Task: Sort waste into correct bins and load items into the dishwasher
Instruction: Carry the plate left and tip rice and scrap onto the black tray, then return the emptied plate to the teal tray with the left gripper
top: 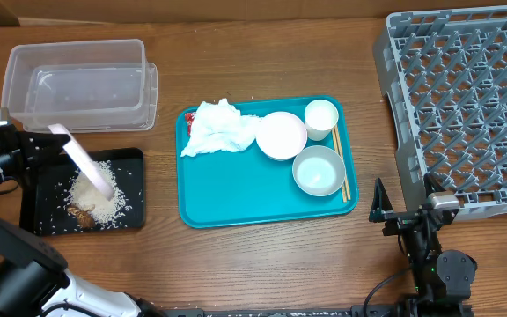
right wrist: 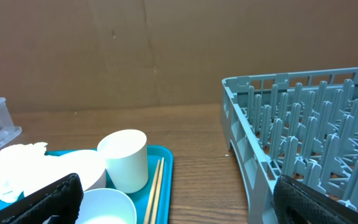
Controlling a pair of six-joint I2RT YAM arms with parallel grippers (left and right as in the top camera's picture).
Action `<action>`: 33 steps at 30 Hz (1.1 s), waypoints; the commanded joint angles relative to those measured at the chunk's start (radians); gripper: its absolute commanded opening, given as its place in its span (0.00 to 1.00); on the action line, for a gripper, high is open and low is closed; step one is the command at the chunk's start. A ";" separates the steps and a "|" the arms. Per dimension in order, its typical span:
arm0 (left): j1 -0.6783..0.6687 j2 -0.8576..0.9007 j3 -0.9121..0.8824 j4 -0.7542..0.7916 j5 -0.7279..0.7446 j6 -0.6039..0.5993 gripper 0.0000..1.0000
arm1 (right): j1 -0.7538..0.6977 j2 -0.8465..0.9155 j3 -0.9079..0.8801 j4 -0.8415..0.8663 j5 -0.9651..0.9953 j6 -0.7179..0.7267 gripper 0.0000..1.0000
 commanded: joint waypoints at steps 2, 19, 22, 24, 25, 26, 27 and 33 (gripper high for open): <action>-0.001 -0.023 0.021 -0.009 0.047 0.103 0.04 | -0.005 -0.010 -0.011 0.006 0.006 0.000 1.00; -0.112 -0.053 0.010 -0.019 -0.071 -0.005 0.04 | -0.005 -0.010 -0.011 0.006 0.006 0.000 1.00; -0.196 -0.081 0.010 -0.018 -0.081 0.003 0.04 | -0.005 -0.010 -0.011 0.006 0.006 0.000 1.00; -0.286 -0.110 0.010 -0.018 -0.124 0.005 0.04 | -0.005 -0.010 -0.011 0.006 0.006 0.000 1.00; -0.335 -0.125 0.010 -0.018 -0.154 0.004 0.04 | -0.005 -0.010 -0.011 0.006 0.006 0.000 1.00; -0.384 -0.140 0.010 -0.018 -0.189 -0.011 0.04 | -0.005 -0.010 -0.011 0.006 0.006 0.000 1.00; -0.434 -0.153 0.010 -0.018 -0.233 -0.035 0.04 | -0.005 -0.010 -0.011 0.006 0.006 0.000 1.00; -0.798 -0.174 0.008 -0.007 -0.479 -0.167 0.04 | -0.005 -0.010 -0.011 0.006 0.006 0.000 1.00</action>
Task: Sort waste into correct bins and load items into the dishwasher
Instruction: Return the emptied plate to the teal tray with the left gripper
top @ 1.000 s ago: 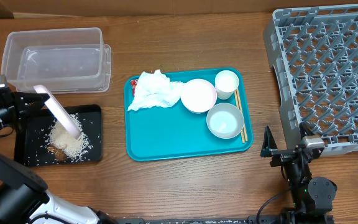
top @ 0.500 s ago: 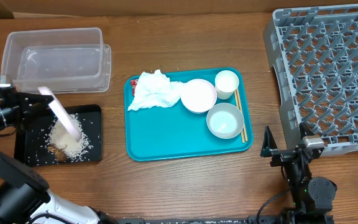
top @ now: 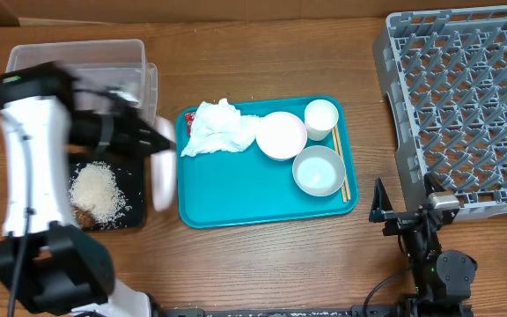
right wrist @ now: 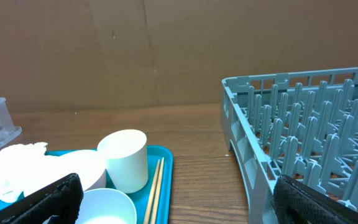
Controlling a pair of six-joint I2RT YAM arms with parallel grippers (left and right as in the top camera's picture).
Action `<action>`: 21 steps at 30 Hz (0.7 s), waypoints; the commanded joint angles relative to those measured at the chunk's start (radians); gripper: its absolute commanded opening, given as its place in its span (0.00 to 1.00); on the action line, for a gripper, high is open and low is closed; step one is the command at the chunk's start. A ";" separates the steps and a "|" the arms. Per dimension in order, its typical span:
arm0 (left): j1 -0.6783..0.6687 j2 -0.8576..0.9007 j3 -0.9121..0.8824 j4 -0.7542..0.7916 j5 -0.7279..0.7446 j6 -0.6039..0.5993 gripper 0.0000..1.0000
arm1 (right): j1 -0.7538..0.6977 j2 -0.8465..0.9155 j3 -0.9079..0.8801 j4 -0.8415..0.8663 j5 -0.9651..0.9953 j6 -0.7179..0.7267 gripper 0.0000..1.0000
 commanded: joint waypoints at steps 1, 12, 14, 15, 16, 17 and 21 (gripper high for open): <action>-0.193 -0.023 0.005 0.024 -0.184 -0.109 0.04 | -0.006 -0.010 -0.011 0.005 0.006 0.000 1.00; -0.748 -0.009 -0.022 0.327 -0.702 -0.631 0.04 | -0.006 -0.010 -0.011 0.005 0.006 0.000 1.00; -0.814 -0.001 -0.022 0.340 -0.806 -0.713 0.04 | -0.006 -0.010 -0.011 0.005 0.006 0.000 1.00; -0.840 0.006 -0.023 0.347 -0.842 -0.737 0.04 | -0.006 -0.010 -0.011 0.005 0.006 0.000 1.00; -0.863 0.013 -0.023 0.352 -0.868 -0.752 0.04 | -0.006 -0.010 -0.011 0.005 0.006 0.000 1.00; -0.884 0.023 -0.023 0.356 -0.887 -0.766 0.04 | -0.006 -0.010 -0.011 0.005 0.006 0.000 1.00; -0.937 0.087 -0.023 0.360 -0.938 -0.803 0.03 | -0.006 -0.010 -0.011 0.005 0.006 0.000 1.00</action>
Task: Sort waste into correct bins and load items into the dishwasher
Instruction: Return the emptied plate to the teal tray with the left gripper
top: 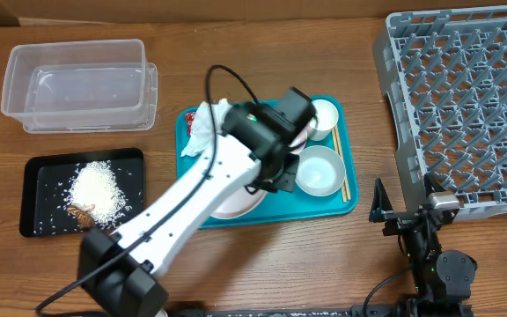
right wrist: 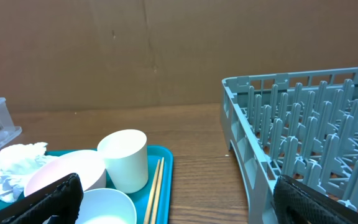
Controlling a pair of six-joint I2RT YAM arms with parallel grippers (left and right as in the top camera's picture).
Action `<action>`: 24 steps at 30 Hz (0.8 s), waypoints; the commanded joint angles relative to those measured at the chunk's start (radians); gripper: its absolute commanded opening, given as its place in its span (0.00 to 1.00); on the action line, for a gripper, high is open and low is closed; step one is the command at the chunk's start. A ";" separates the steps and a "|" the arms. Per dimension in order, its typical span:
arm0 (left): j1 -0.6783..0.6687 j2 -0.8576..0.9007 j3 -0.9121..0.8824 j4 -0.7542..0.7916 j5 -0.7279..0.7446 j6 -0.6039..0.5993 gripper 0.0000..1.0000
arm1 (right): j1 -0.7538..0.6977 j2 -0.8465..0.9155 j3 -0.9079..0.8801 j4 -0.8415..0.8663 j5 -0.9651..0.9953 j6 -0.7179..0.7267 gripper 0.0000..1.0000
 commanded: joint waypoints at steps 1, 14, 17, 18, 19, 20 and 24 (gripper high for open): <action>-0.027 0.075 -0.007 0.004 -0.148 -0.099 0.04 | -0.005 -0.010 -0.011 0.005 0.006 0.000 1.00; -0.027 0.305 -0.007 0.023 -0.100 -0.119 0.04 | -0.005 -0.010 -0.011 0.005 0.006 0.000 1.00; -0.027 0.330 -0.007 0.030 -0.082 -0.119 0.04 | -0.005 -0.010 -0.011 0.005 0.006 0.000 1.00; -0.027 0.336 -0.007 0.034 -0.083 -0.118 0.05 | -0.005 -0.010 -0.011 0.005 0.006 0.000 1.00; -0.027 0.340 -0.007 0.037 -0.083 -0.118 0.07 | -0.005 -0.010 -0.011 0.005 0.006 0.000 1.00; -0.027 0.343 -0.008 0.039 -0.083 -0.118 0.09 | -0.005 -0.010 -0.011 0.005 0.006 0.000 1.00; -0.027 0.343 -0.007 0.048 -0.121 -0.118 0.31 | -0.005 -0.010 -0.011 0.005 0.006 0.000 1.00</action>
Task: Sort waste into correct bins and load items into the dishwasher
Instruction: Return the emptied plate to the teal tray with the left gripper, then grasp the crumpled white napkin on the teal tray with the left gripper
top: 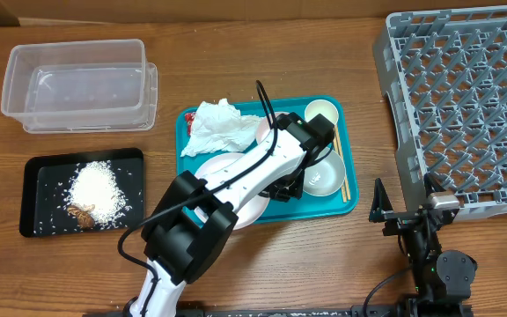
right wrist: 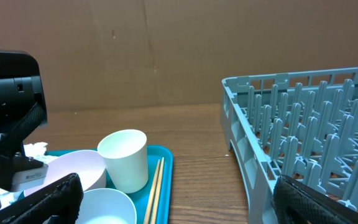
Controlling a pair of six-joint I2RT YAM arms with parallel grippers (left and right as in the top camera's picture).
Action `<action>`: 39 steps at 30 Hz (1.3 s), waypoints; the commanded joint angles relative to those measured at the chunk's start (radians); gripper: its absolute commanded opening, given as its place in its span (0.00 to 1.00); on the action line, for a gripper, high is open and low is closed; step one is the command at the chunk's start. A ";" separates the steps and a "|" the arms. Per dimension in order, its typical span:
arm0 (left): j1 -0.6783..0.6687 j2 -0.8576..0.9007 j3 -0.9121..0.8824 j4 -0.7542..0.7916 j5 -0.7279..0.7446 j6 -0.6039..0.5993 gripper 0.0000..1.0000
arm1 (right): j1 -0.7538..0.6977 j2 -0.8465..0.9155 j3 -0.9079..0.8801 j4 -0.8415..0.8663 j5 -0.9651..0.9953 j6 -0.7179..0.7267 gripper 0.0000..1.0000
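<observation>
A teal tray [top: 236,220] holds a crumpled white tissue [top: 216,128], a white cup [top: 321,114] [right wrist: 124,158], a white bowl [top: 324,176] [right wrist: 101,208], wooden chopsticks [top: 342,180] [right wrist: 155,186] and a pale pink plate [top: 229,187] at its front left. My left arm reaches across the tray. Its gripper [top: 293,180] [right wrist: 17,162] hangs low beside the bowl, over the plate's right edge, and its jaws are hidden. A second white dish [right wrist: 73,165] is mostly covered by the arm. My right gripper [top: 393,214] [right wrist: 179,202] rests open on the table right of the tray, holding nothing.
The grey dishwasher rack [top: 465,97] [right wrist: 303,118] fills the right side. A clear plastic bin [top: 79,84] stands at the back left. In front of it lies a black tray [top: 38,224] with a heap of rice [top: 93,189]. A cardboard wall closes the back.
My left gripper has shifted to the right over the teal tray, next to the white bowl, and now shows in the right wrist view. The pink plate still lies at the tray's front left.
My left gripper first held the pink plate tilted over the black tray, with rice lying there. Then the plate was between the black tray and the teal tray. After that it lay on the teal tray's front left under the arm, where it stays. The right arm never moved.
</observation>
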 commanded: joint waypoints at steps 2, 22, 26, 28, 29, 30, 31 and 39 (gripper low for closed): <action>0.001 0.011 -0.002 0.003 -0.045 -0.013 0.40 | -0.005 -0.010 -0.011 0.006 0.006 -0.001 1.00; 0.146 0.010 0.142 -0.188 0.357 0.159 0.04 | -0.005 -0.010 -0.011 0.006 0.006 -0.001 1.00; 0.086 0.010 0.121 -0.200 0.371 0.158 0.04 | -0.005 -0.010 -0.011 0.006 0.006 -0.001 1.00; 0.050 0.010 0.105 -0.182 0.367 0.158 0.04 | -0.005 -0.010 -0.011 0.006 0.006 -0.001 1.00; 0.035 0.010 0.095 -0.168 0.363 0.157 0.04 | -0.005 -0.010 -0.011 0.006 0.006 -0.001 1.00; 0.023 0.010 0.085 -0.154 0.348 0.149 0.04 | -0.005 -0.010 -0.011 0.006 0.006 0.000 1.00; 0.014 0.010 0.079 -0.146 0.326 0.137 0.04 | -0.005 -0.010 -0.011 0.006 0.006 -0.001 1.00; 0.114 0.010 0.146 -0.147 0.248 0.122 0.07 | -0.005 -0.010 -0.011 0.006 0.006 -0.001 1.00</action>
